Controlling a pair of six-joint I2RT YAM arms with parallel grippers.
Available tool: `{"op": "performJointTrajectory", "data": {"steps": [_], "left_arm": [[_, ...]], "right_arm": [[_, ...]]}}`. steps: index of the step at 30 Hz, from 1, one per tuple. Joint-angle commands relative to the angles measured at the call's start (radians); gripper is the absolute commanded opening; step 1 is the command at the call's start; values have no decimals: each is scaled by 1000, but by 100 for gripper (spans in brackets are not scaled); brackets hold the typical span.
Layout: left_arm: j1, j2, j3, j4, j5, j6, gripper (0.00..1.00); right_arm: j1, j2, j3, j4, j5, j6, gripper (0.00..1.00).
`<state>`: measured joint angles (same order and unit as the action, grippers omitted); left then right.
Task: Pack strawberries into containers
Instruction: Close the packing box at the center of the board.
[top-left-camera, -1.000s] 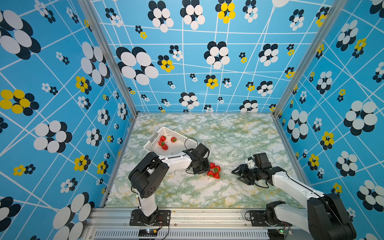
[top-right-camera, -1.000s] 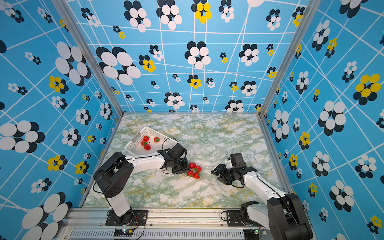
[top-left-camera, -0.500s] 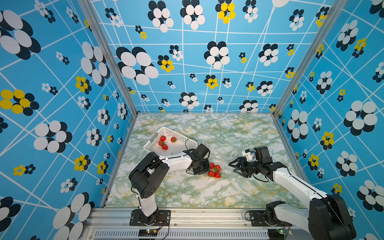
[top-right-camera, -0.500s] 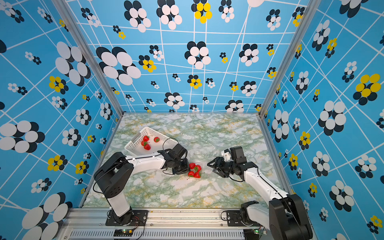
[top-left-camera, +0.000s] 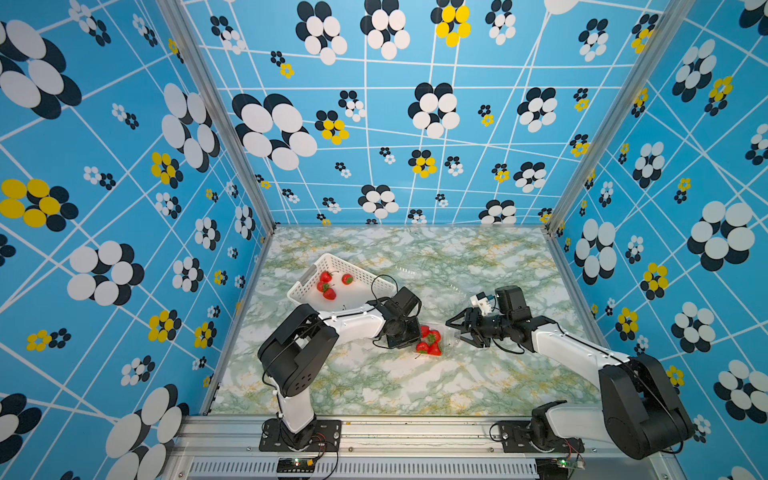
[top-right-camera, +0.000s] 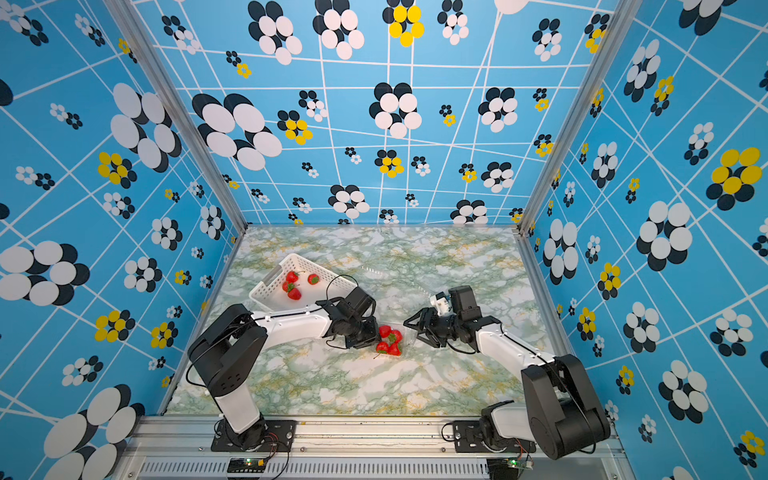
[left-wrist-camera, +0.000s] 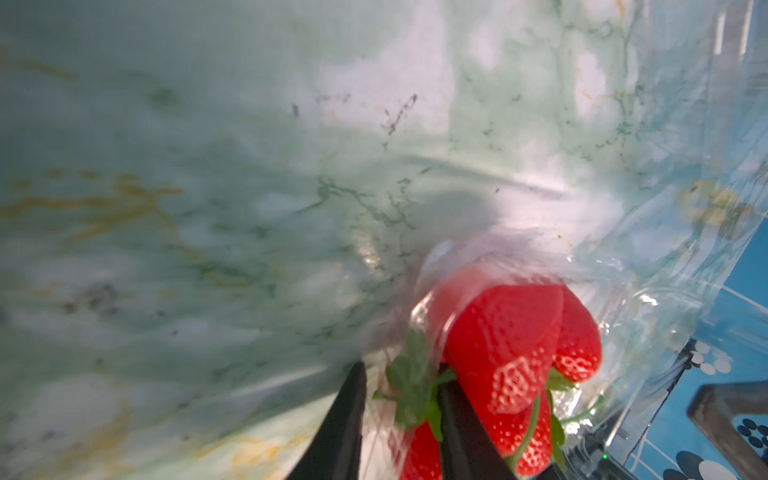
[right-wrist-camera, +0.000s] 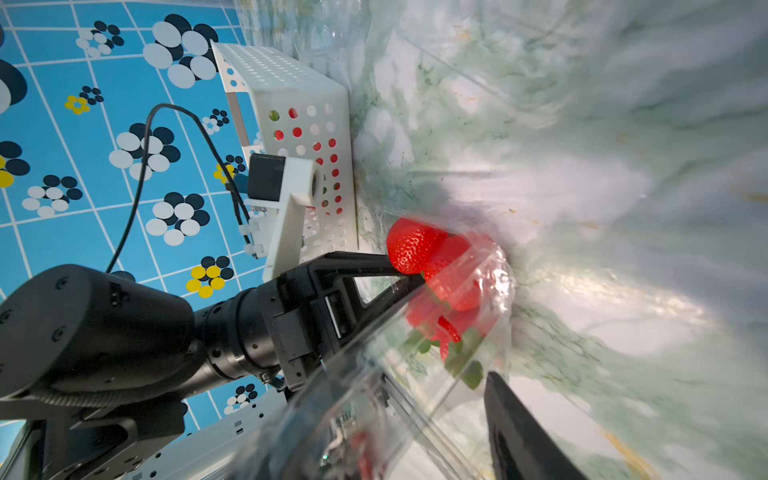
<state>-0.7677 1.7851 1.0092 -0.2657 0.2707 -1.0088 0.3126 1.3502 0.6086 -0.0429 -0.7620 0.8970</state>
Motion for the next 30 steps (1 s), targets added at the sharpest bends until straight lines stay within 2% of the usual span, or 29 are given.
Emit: {"op": "performJointTrajectory", "data": {"steps": [1, 5, 13, 28, 30], "left_arm": [[-8, -12, 9, -4, -14, 16, 32], [-6, -19, -1, 14, -8, 12, 32], [13, -87, -59, 76, -16, 7, 42], [28, -76, -71, 122, 24, 1, 42], [28, -75, -68, 120, 24, 3, 48]], "right_arm": [[25, 25, 52, 63, -19, 23, 61], [41, 60, 71, 72, -18, 25, 60], [71, 110, 110, 74, -8, 23, 60], [82, 109, 161, -29, 30, -15, 61], [83, 106, 169, -73, 46, -34, 61]]}}
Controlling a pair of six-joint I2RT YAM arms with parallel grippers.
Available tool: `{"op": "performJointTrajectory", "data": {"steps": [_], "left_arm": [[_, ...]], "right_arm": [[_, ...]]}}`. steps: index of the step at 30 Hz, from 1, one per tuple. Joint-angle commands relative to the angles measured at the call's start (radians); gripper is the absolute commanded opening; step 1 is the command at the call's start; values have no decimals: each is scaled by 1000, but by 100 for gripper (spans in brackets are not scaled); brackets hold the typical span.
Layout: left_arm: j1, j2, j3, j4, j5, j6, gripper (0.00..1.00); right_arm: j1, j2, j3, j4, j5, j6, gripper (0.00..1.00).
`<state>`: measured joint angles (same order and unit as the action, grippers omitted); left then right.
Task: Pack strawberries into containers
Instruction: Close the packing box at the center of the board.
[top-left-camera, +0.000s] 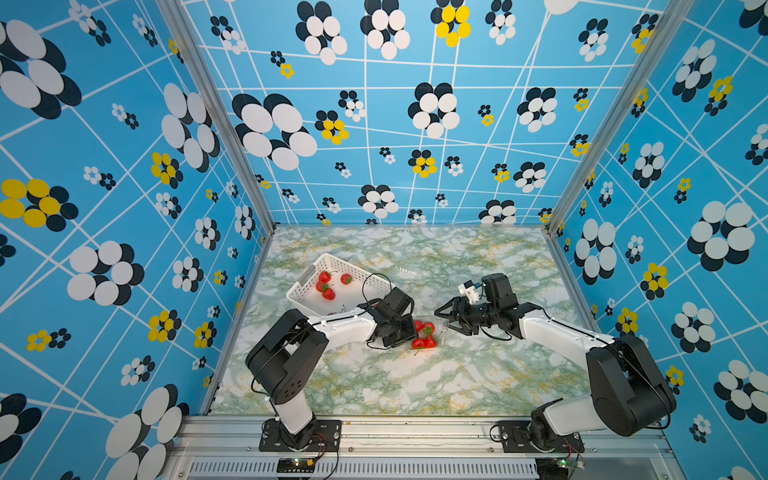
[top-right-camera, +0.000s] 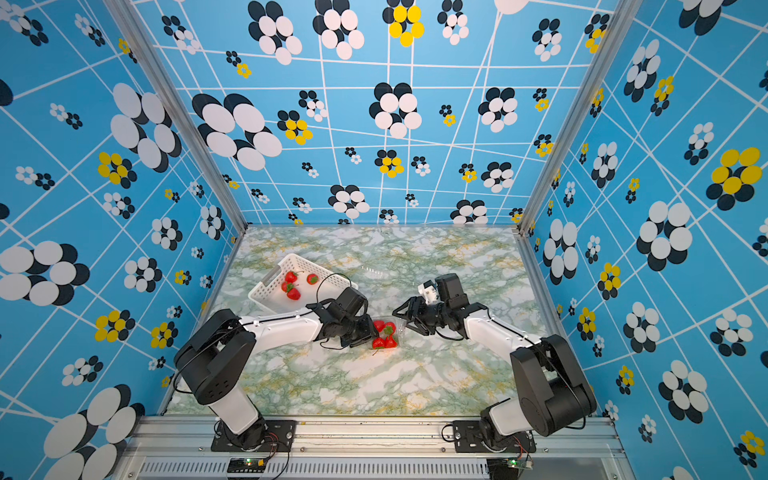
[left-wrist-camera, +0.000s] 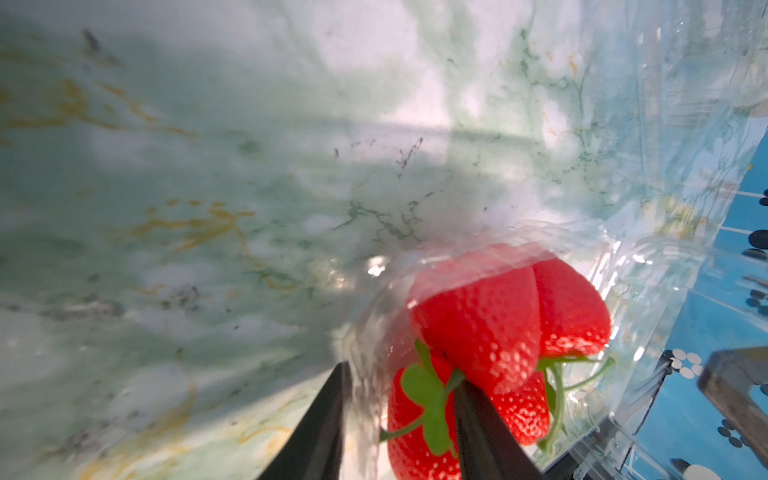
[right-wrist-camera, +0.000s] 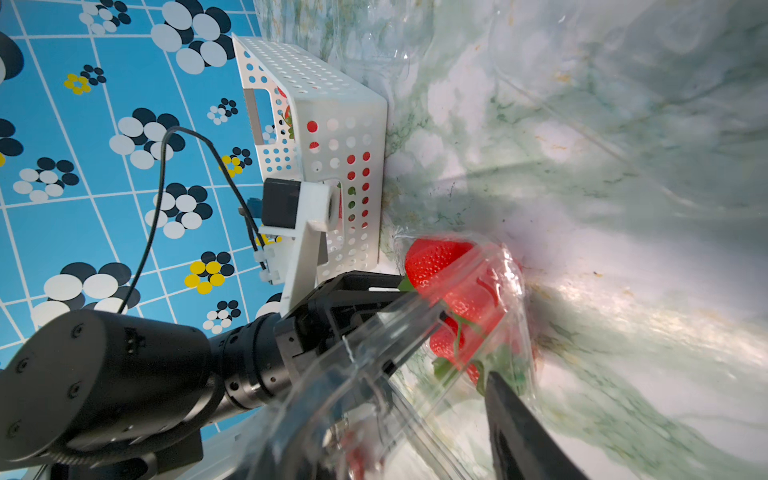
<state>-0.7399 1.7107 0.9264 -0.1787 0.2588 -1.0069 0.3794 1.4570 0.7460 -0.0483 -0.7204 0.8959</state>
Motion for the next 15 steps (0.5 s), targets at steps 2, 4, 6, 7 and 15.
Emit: {"op": "performJointTrajectory", "data": {"steps": [2, 4, 6, 7, 15], "left_arm": [[0, 3, 15, 31, 36, 2, 50], [0, 7, 13, 28, 35, 1, 51], [0, 12, 10, 31, 37, -3, 51], [-1, 11, 9, 33, 37, -4, 51], [0, 9, 14, 18, 29, -1, 52]], "right_arm": [[16, -6, 39, -119, 30, -58, 61], [16, -4, 44, -143, 43, -70, 62], [16, -2, 39, -134, 37, -68, 62], [16, -2, 39, -135, 36, -68, 62], [0, -56, 52, -230, 51, -106, 63]]}}
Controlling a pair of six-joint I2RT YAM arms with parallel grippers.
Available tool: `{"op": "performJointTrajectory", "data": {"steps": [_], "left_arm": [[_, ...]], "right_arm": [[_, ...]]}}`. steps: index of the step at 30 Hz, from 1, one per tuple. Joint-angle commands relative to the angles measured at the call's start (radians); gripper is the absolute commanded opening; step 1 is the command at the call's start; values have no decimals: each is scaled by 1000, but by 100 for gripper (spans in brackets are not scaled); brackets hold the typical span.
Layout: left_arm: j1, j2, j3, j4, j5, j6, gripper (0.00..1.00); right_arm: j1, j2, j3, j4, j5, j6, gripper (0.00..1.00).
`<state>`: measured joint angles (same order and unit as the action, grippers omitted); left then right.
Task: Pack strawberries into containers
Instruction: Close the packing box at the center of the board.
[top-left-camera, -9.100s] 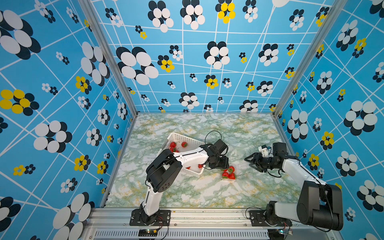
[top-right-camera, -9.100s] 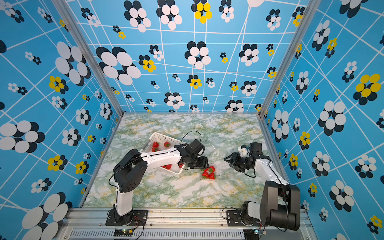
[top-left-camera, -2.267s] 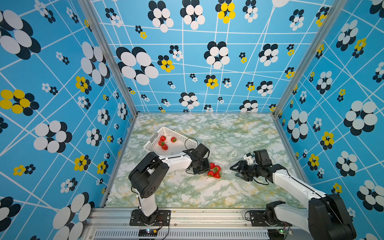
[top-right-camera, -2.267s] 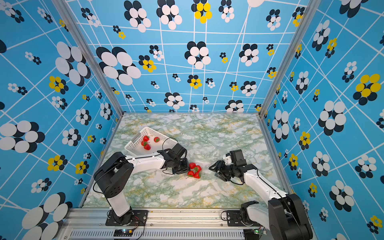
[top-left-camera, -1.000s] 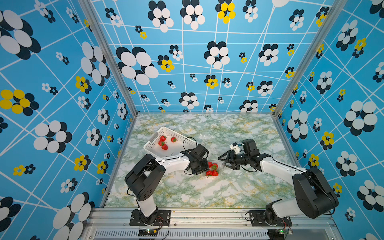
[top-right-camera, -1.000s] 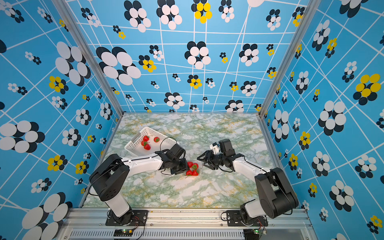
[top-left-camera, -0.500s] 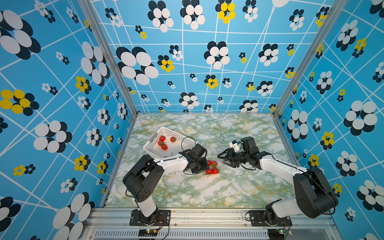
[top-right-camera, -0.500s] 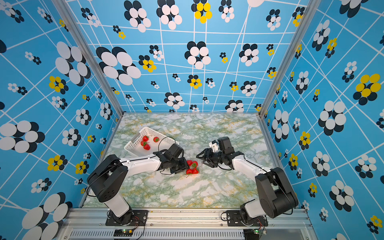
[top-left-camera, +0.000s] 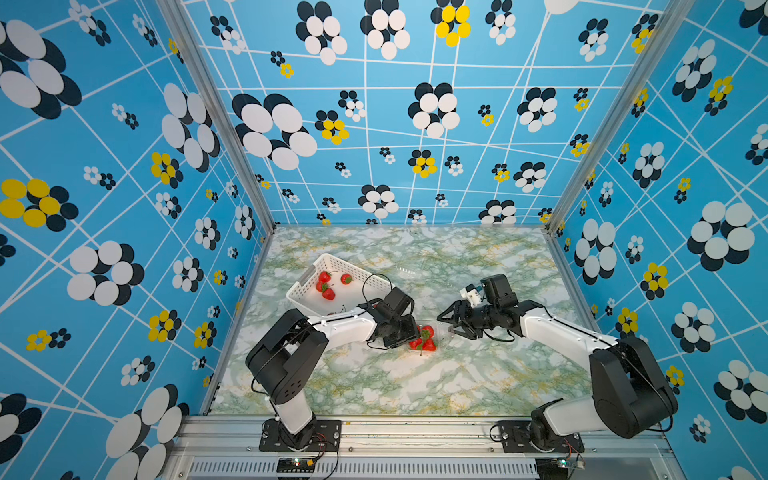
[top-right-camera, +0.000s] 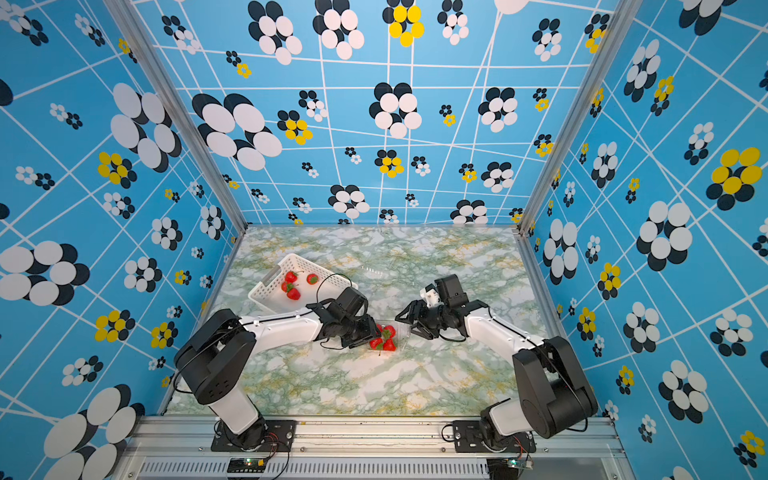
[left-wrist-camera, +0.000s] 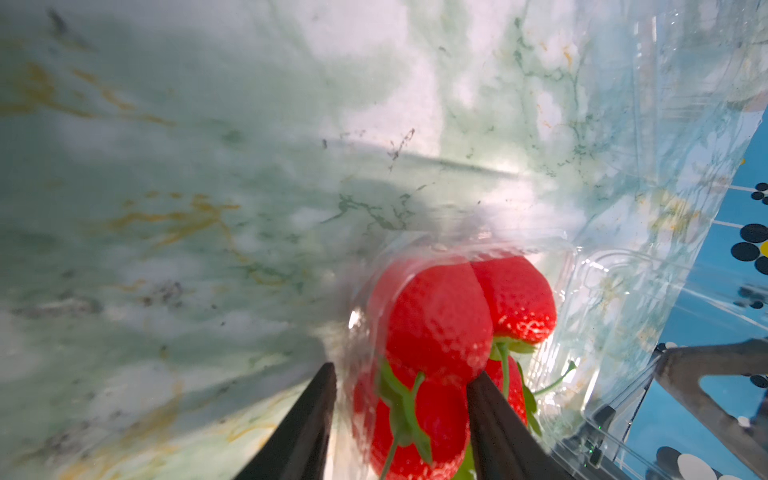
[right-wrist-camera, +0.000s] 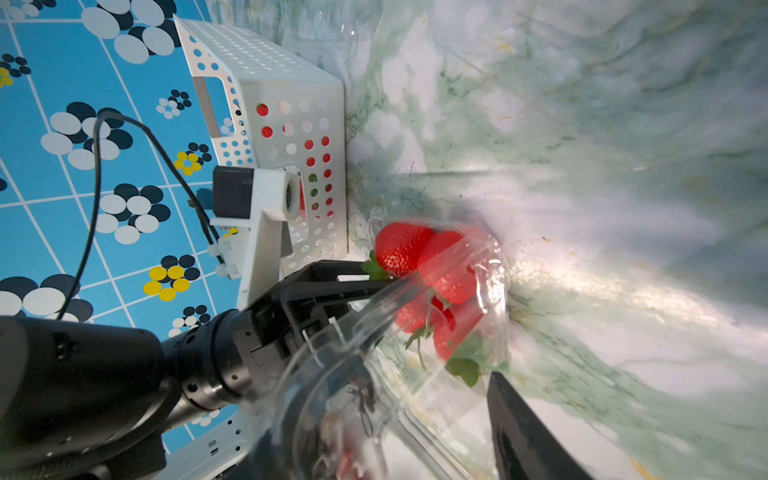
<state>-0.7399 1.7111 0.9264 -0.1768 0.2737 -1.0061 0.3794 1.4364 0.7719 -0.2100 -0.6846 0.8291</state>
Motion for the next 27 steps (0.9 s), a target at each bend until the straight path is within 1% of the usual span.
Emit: {"op": "performJointTrajectory", "data": {"steps": [1, 5, 11, 16, 24, 27], "left_arm": [[1, 11, 14, 16, 15, -2, 52], [-1, 9, 11, 15, 10, -3, 51], [-1, 5, 11, 11, 4, -5, 51], [-1, 7, 13, 7, 3, -3, 51], [-1, -11, 11, 4, -4, -3, 51], [-2, -13, 15, 10, 1, -6, 51]], "right_arm": [[-3, -40, 25, -82, 16, -48, 63], [-14, -51, 16, -129, 17, -71, 63], [-17, -75, -2, -133, -8, -69, 62], [-18, -117, 19, -181, -5, -79, 62], [-17, -145, 23, -144, -34, -38, 61], [-16, -134, 23, -106, -52, -21, 61]]}}
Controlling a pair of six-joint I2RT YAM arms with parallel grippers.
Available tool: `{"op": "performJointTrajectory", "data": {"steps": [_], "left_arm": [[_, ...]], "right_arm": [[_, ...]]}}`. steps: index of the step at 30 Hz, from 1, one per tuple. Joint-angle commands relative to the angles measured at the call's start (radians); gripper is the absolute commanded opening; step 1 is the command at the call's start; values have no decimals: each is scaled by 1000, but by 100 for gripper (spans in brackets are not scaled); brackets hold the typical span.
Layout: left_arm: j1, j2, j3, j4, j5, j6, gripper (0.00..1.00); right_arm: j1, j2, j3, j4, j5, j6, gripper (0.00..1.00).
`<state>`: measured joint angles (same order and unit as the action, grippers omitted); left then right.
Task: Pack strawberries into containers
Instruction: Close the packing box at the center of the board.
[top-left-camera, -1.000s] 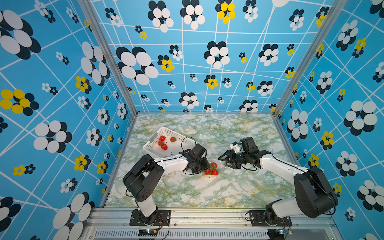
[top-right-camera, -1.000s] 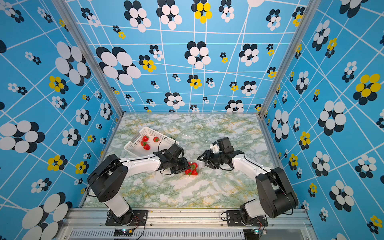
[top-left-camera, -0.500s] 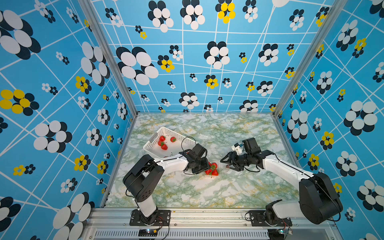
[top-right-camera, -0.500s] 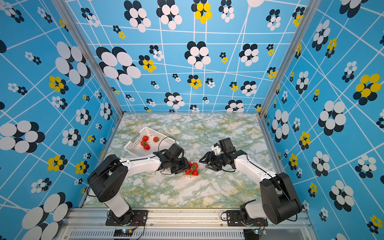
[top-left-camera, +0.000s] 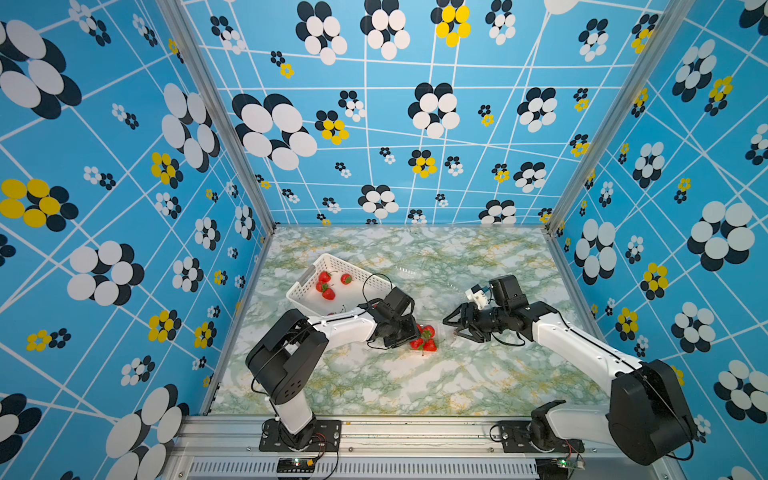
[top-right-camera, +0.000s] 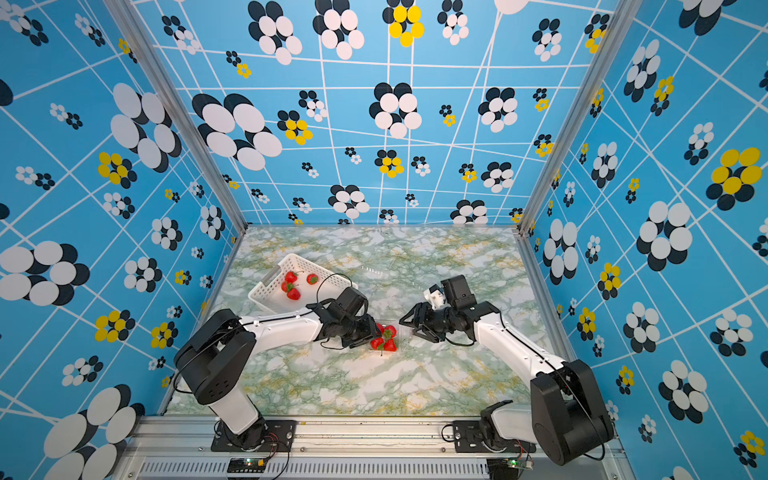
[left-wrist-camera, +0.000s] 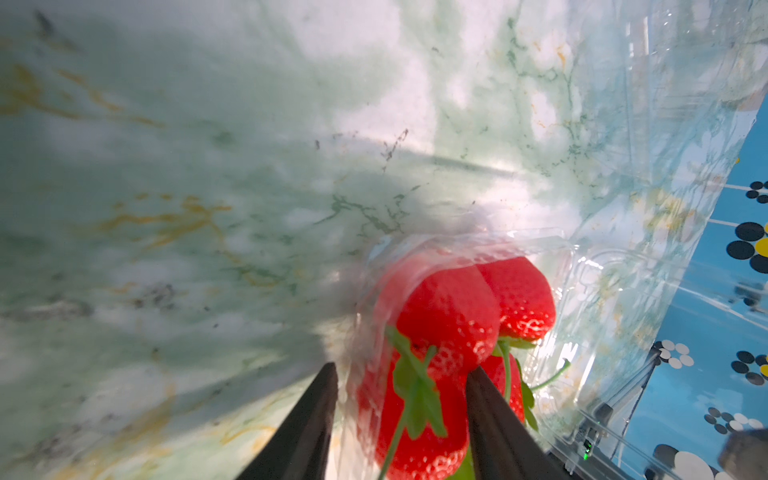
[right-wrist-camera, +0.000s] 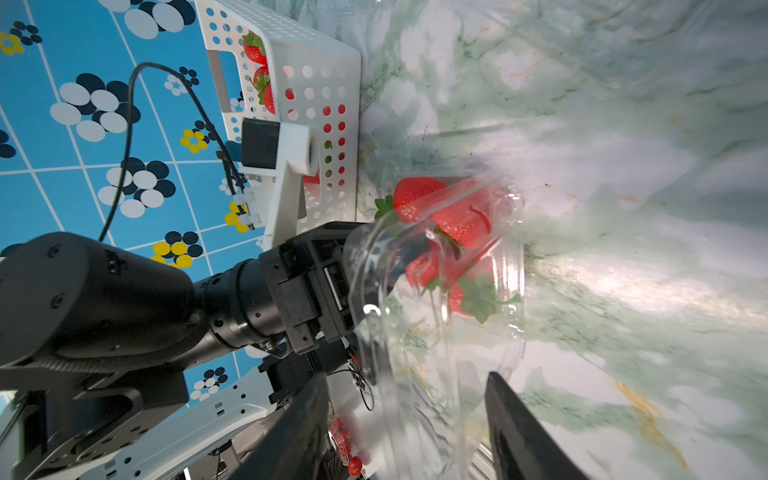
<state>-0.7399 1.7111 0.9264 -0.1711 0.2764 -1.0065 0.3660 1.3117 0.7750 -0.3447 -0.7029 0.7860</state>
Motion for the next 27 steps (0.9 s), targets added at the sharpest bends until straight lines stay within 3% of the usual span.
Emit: {"op": "performJointTrajectory", "data": {"steps": [1, 18, 27], "left_arm": [[-3, -14, 15, 5, 0, -6, 51], [18, -103, -55, 24, -44, -38, 50], [22, -67, -65, 53, -18, -43, 48]], "right_arm": [[-2, -2, 17, 55, -44, 36, 60], [88, 153, 53, 230, -64, 111, 59], [103, 197, 81, 243, -64, 111, 58]]}}
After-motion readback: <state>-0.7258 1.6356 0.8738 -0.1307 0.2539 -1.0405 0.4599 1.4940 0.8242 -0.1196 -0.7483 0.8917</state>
